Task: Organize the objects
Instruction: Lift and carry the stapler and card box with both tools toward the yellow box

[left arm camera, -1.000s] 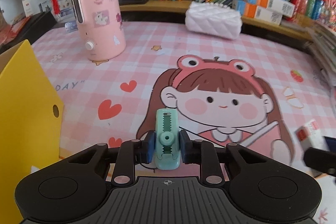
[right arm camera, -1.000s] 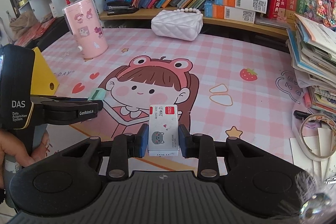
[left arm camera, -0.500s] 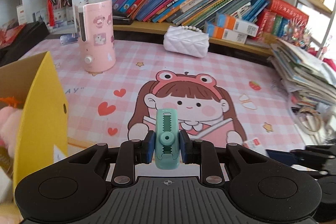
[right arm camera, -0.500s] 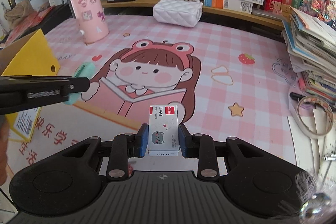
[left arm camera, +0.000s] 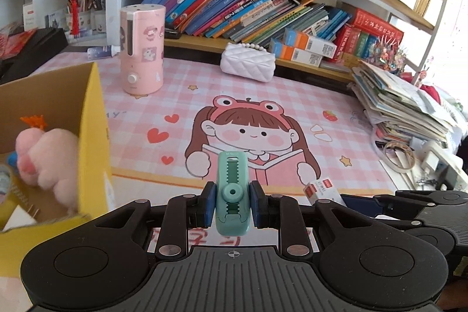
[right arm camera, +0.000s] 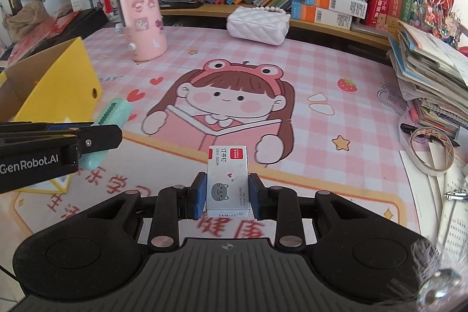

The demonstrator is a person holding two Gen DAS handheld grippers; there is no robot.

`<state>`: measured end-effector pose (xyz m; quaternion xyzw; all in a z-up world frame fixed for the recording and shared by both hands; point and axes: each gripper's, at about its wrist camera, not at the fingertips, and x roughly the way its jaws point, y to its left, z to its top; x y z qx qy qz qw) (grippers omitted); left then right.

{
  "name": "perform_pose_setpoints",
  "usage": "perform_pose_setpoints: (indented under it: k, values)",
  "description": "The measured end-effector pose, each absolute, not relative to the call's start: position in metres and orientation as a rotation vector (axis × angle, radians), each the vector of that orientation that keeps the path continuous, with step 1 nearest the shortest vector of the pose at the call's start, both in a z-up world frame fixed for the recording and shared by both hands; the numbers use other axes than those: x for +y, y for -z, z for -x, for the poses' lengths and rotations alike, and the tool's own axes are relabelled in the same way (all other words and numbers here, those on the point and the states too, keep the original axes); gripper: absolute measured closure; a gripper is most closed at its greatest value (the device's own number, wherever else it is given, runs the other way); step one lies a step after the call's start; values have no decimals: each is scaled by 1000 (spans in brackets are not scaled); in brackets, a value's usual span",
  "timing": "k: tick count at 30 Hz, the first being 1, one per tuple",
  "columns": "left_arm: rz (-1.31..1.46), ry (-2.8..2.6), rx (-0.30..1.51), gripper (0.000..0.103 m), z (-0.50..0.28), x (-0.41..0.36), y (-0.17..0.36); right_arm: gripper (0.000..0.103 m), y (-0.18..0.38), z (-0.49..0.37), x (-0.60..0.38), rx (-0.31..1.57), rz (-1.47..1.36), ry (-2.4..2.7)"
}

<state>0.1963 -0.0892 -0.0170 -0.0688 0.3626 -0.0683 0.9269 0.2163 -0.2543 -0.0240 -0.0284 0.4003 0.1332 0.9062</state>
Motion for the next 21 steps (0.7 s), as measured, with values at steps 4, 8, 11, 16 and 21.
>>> perform_pose_setpoints:
  k: [4, 8, 11, 16, 21]
  values:
    - [150, 148, 736, 80, -180, -75, 15, 75, 21, -199, -240, 822, 70, -271]
    - [155, 158, 732, 80, -160, -61, 15, 75, 19, -180, -224, 821, 79, -265]
    - [163, 159, 731, 80, -145, -50, 14, 75, 17, -165, -211, 819, 86, -266]
    - [176, 148, 737, 80, -118, -28, 15, 75, 16, -141, -188, 825, 92, -285]
    - [182, 126, 735, 80, -94, -8, 13, 75, 16, -118, -165, 829, 98, -312]
